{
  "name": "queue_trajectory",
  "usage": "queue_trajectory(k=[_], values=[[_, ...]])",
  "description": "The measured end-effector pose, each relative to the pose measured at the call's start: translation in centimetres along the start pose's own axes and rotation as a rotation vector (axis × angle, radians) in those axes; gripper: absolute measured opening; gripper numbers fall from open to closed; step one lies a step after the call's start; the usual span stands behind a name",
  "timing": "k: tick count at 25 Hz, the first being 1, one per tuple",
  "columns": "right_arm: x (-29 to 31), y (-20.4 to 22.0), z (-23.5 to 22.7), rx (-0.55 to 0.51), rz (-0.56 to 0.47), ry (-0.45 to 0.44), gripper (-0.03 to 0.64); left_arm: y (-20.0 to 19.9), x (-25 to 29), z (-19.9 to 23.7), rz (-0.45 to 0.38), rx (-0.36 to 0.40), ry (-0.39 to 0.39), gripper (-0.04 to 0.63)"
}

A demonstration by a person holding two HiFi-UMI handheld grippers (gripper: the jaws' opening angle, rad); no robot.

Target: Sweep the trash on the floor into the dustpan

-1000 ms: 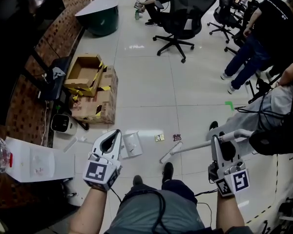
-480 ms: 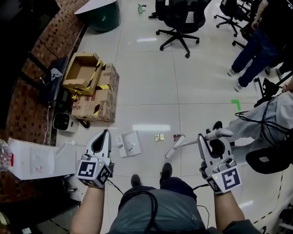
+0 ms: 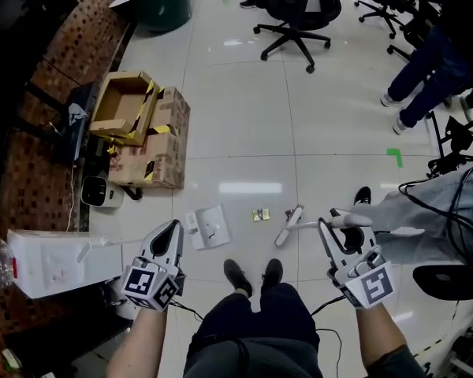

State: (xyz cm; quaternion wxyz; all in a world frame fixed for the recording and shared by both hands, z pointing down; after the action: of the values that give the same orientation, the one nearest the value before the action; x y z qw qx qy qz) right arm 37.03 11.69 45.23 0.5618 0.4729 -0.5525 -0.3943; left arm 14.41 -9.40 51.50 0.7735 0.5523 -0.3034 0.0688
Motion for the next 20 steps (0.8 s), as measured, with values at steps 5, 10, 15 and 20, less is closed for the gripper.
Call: queue_trajectory(k=[5,10,15,20], values=[[4.7,5.3,-1.7,-0.008,0.019,-0.004,0.121,3.8,4.5,2.2,0.062,0.022,-0.007,0.017],[7.4,8.0,-1.8,0.01,0.032,-0.024,0.121,5.9,6.1,3.0,0.069,0.004,-0.003,0.017],[9.7,10.4,-1.8,0.022,0.062,-0.021,0.121,6.8,6.9,4.3,0.063,-0.014,-0.016,0.015],[10.7,10.7,-1.3,0.002,0.09,-0.033,0.12,6.7,7.5,3.9,0.083,0.008,0.011,0.017]])
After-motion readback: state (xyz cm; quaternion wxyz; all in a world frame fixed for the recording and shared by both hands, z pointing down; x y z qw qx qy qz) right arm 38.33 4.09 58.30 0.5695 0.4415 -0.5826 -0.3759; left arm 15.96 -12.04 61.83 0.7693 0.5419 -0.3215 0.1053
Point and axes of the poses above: the fingertips, and each gripper's own axes: x forward along the fingers, z to its left, y out of its underside, the point moved 1 cm from there along -x, backward along the fingers, and after that the axes turned 9 degrees about z, right-handed, at the moved point
